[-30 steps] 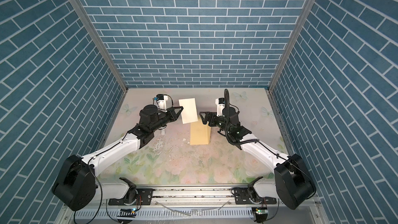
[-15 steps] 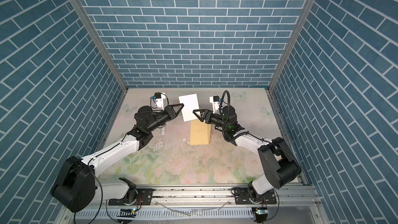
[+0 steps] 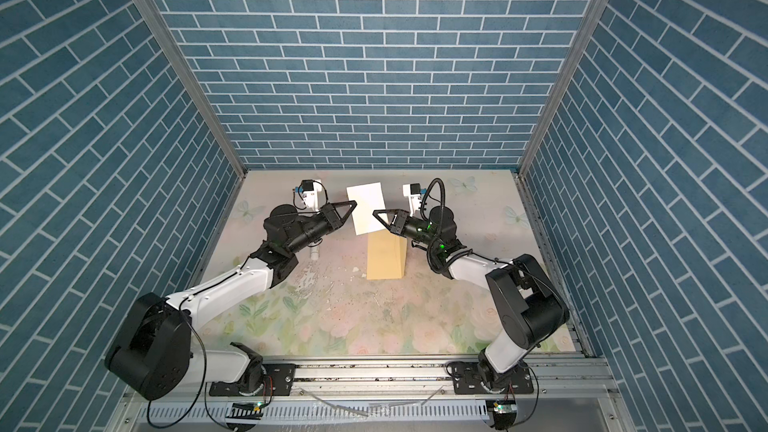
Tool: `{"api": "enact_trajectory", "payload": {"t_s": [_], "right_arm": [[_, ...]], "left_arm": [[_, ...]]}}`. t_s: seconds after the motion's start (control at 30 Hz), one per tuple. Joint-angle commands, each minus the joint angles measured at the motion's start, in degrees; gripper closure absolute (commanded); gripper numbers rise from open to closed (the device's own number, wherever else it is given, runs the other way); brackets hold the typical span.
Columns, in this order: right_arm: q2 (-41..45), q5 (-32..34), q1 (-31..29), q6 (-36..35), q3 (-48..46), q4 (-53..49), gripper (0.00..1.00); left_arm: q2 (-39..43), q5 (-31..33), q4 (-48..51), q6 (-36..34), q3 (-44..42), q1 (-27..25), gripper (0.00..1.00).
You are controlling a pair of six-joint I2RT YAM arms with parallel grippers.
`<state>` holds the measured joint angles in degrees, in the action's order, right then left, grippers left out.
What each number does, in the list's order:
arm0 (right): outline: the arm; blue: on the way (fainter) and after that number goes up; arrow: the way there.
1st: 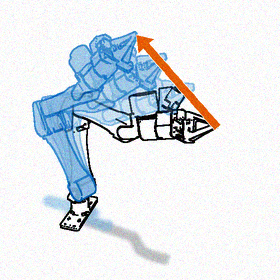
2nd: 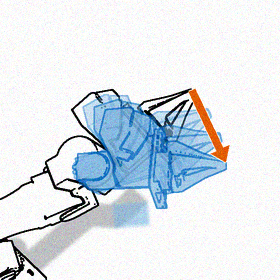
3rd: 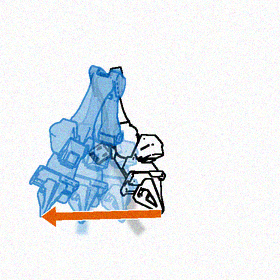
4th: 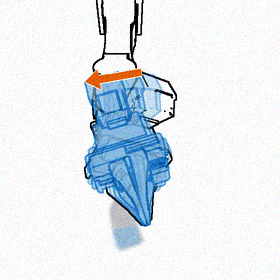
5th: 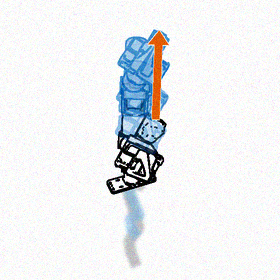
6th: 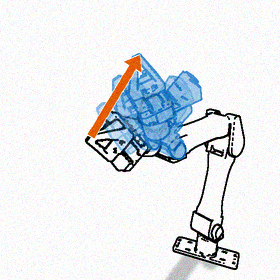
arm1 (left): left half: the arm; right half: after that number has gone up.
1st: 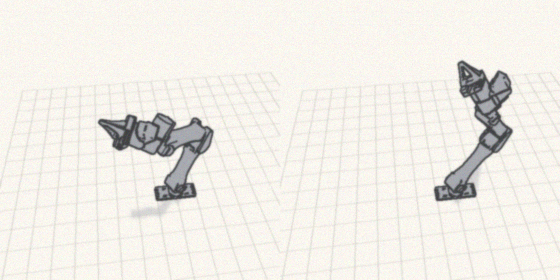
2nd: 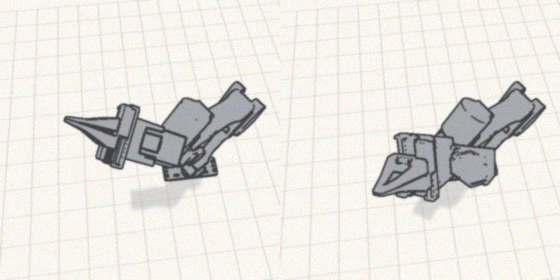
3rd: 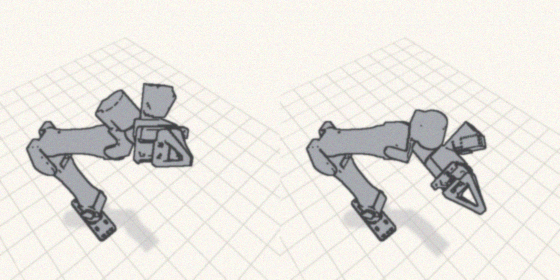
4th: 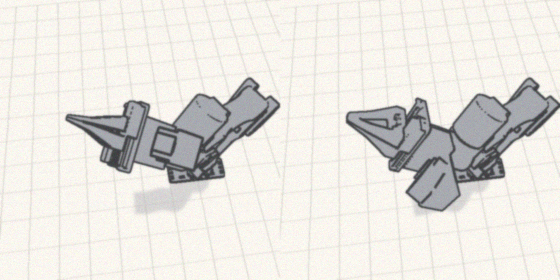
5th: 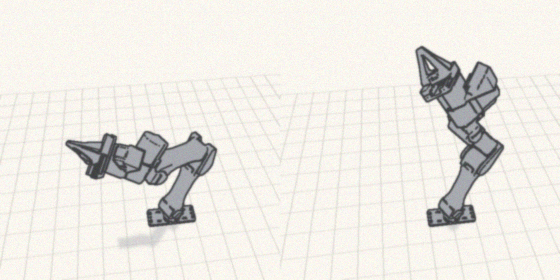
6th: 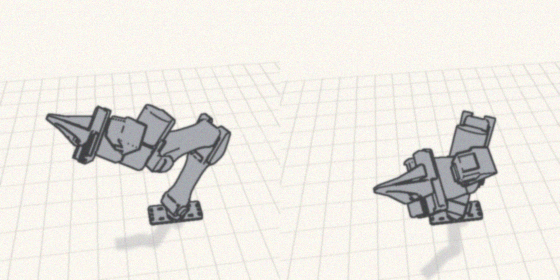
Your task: Place the letter into the envelope and seal it
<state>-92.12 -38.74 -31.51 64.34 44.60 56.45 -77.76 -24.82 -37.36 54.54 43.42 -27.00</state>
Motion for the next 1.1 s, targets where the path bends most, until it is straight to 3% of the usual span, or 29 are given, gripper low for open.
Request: {"api": "enact_trajectory", "payload": {"t_s": [0.0,0.2,0.43,0.73,1.07], "right_arm": [[4.1,3.2,-0.2,-6.4,-0.1,-8.0,1.00],[13.6,19.5,-0.2,-23.6,0.1,-35.7,1.00],[13.8,28.5,-0.2,-33.4,4.3,-55.7,1.00],[6.3,33.4,-0.1,-37.6,12.6,-69.9,1.00],[-0.6,34.2,1.3,-38.8,18.6,-74.9,1.00]], "left_arm": [[-0.6,0.8,3.6,-4.5,0.0,0.1,0.80],[-1.6,5.2,12.2,-10.8,0.7,-0.9,0.58],[-6.3,7.9,15.7,-13.3,1.4,-2.9,0.44],[-15.7,7.0,11.2,-11.9,2.0,-5.2,0.43],[-21.8,6.5,10.2,-12.1,4.2,-5.8,0.47]]}}
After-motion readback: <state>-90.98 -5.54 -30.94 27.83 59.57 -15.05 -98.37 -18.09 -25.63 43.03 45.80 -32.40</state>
